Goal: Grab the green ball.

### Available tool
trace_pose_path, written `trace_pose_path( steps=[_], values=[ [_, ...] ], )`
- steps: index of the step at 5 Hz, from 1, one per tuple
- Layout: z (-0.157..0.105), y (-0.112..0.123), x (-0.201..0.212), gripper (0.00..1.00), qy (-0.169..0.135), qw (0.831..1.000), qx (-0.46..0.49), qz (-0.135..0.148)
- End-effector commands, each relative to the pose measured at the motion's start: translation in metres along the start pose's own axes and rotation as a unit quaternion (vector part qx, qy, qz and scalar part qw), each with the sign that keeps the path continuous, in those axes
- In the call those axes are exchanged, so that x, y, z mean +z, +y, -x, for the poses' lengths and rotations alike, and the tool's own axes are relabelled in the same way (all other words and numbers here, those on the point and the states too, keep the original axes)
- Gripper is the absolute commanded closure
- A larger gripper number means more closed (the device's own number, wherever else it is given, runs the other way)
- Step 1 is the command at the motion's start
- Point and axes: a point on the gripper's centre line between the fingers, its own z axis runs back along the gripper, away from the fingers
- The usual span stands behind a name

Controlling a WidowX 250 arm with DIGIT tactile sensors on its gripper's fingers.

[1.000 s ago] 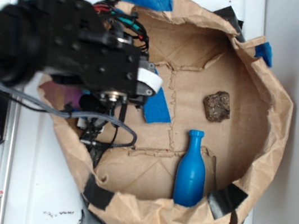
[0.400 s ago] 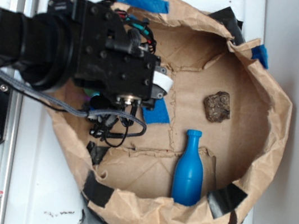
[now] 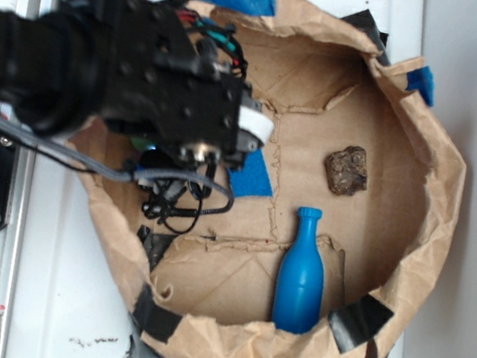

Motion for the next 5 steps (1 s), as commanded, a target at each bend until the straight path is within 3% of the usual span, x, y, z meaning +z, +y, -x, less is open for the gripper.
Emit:
trace_pose_path(
  steps=[1,3,4,5],
  values=[
    [-0.002,-0.009,0.096,1.00,-0.101,0.994,0.017,0.042],
    [-0.011,-0.014,0.131,1.00,-0.138,0.988,0.047,0.044],
    [-0.017,-0.013,0.124,1.00,-0.139,0.988,0.055,0.039],
    [-0.015,-0.012,0.122,1.00,-0.126,0.989,0.045,0.058]
  ],
)
